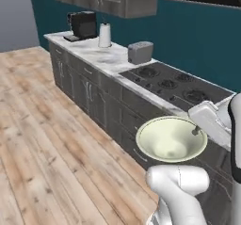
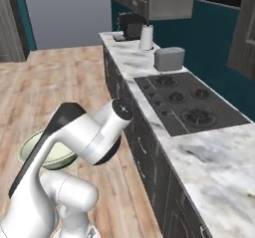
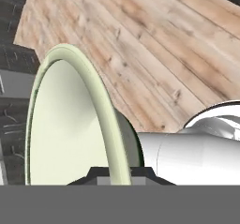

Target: Pick the cup and bowl from the counter and place them on the counter next to the sink.

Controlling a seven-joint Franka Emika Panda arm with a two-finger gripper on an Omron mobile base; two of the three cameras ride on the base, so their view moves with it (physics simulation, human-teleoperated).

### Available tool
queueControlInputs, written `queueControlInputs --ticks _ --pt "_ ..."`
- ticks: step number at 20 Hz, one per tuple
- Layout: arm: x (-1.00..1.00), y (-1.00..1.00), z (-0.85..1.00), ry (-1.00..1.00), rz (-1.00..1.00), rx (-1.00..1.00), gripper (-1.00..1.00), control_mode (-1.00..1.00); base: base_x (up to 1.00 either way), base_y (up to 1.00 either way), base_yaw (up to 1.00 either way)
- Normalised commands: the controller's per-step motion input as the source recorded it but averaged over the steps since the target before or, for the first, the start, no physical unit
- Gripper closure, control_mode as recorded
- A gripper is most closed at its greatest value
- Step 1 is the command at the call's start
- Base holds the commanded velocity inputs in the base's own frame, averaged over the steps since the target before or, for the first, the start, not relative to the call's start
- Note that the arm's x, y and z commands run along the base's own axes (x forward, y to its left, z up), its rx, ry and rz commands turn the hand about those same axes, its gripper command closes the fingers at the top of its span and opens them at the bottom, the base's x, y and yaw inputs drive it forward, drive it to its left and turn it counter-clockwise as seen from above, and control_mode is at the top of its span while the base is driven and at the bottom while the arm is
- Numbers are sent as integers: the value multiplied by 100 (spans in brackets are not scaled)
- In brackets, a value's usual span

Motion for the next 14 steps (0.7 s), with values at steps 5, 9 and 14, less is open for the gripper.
queueControlInputs --ticks 5,9,14 --pt "0 0 0 0 0 0 100 100 0 11 74" --pt "0 0 0 0 0 0 100 100 0 11 74" --pt "0 0 0 0 0 0 100 100 39 7 55"
